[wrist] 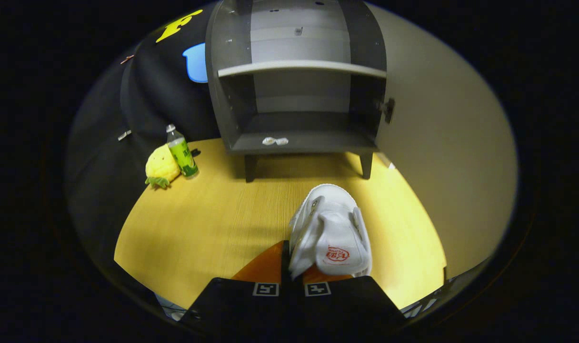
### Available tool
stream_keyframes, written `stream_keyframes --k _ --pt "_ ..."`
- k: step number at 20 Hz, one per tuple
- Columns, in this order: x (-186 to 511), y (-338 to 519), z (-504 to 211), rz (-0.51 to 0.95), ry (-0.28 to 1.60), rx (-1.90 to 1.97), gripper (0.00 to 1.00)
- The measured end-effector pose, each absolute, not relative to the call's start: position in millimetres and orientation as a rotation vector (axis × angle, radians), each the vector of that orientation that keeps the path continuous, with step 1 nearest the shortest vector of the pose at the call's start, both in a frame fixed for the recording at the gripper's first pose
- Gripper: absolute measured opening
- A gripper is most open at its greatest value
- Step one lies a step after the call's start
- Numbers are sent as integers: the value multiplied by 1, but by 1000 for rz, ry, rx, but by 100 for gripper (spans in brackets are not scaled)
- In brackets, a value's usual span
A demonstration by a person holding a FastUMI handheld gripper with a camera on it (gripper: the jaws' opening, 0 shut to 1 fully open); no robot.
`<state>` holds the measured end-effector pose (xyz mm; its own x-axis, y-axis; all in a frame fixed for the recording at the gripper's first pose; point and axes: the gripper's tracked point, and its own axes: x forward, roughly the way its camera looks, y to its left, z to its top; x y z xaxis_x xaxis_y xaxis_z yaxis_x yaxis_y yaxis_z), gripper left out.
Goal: Open the shoe cabinet door, grab the shoes and put them into the shoe cabinet, then close the shoe cabinet door.
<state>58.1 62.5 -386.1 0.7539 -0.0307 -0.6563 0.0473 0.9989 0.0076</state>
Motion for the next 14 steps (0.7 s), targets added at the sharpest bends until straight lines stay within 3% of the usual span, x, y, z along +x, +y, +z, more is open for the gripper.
stream_keyframes --k 10,14 --pt "144 64 -216 -59 535 50 5" --pt "199 59 -191 -51 507 48 5"
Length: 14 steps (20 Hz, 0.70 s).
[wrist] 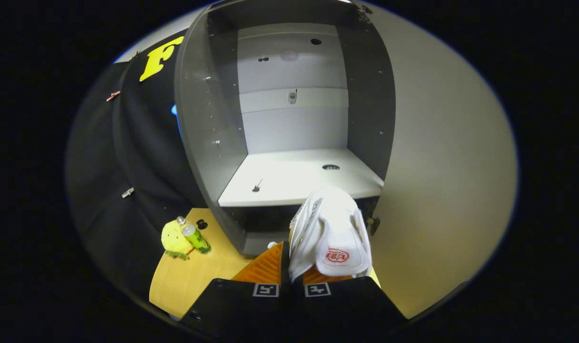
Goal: Open the shoe cabinet door, grab the shoes and put them into the shoe cabinet, then close the shoe cabinet door.
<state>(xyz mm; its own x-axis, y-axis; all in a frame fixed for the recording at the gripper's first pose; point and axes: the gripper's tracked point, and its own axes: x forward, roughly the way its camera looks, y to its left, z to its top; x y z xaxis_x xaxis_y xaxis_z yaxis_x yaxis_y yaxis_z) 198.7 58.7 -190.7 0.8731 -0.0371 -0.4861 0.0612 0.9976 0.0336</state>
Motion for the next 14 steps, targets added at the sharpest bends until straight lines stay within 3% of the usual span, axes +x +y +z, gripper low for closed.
stream_keyframes --k 14 --pt "424 45 -188 -13 447 20 4"
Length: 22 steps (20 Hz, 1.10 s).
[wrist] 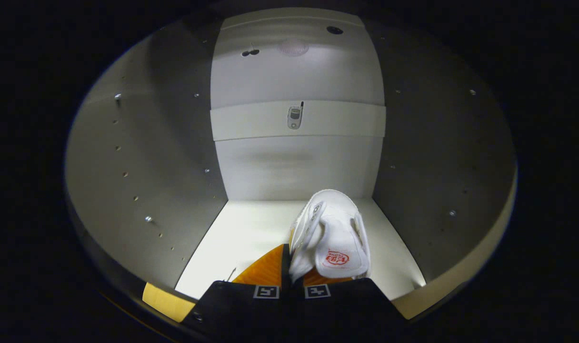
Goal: Open the shoe cabinet door, grab the shoes and put them into the shoe cabinet, then close the shoe cabinet door.
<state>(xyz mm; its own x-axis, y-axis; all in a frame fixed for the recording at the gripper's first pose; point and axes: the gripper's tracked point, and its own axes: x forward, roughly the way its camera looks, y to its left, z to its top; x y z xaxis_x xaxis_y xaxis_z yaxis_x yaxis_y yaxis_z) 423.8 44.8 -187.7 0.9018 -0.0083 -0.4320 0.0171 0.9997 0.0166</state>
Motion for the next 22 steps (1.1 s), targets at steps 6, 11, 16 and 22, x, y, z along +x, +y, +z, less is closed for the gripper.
stream_keyframes --k 6,11,16,22 --pt "465 44 -208 -25 463 31 4" --pt "478 42 -214 -28 464 43 4" --pt "469 37 -218 -60 504 18 9" --pt "451 44 -206 -48 505 6 41"
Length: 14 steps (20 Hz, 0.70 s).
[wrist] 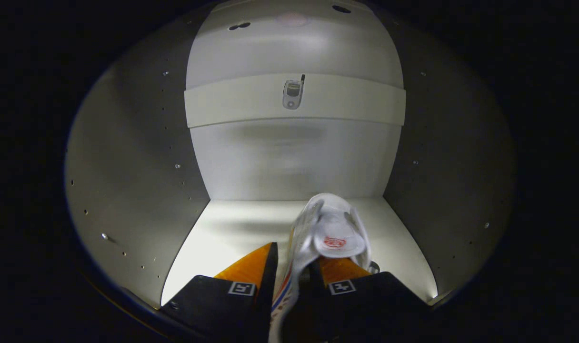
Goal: Open the shoe cabinet door, grab the shoes and put them into the shoe cabinet, then close the shoe cabinet door.
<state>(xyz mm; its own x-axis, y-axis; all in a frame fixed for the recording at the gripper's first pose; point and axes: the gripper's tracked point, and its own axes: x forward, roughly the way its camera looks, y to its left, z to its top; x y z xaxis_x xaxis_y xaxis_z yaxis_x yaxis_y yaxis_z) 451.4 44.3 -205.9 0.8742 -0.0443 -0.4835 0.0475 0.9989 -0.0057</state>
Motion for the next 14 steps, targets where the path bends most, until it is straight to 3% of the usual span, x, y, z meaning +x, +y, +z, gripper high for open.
stream_keyframes --k 3,6,10,14 --pt "437 42 -202 -59 515 -8 53" --pt "421 43 -191 -59 497 -8 57" --pt "397 43 -166 -68 455 2 84" --pt "350 54 -132 -53 403 9 93"
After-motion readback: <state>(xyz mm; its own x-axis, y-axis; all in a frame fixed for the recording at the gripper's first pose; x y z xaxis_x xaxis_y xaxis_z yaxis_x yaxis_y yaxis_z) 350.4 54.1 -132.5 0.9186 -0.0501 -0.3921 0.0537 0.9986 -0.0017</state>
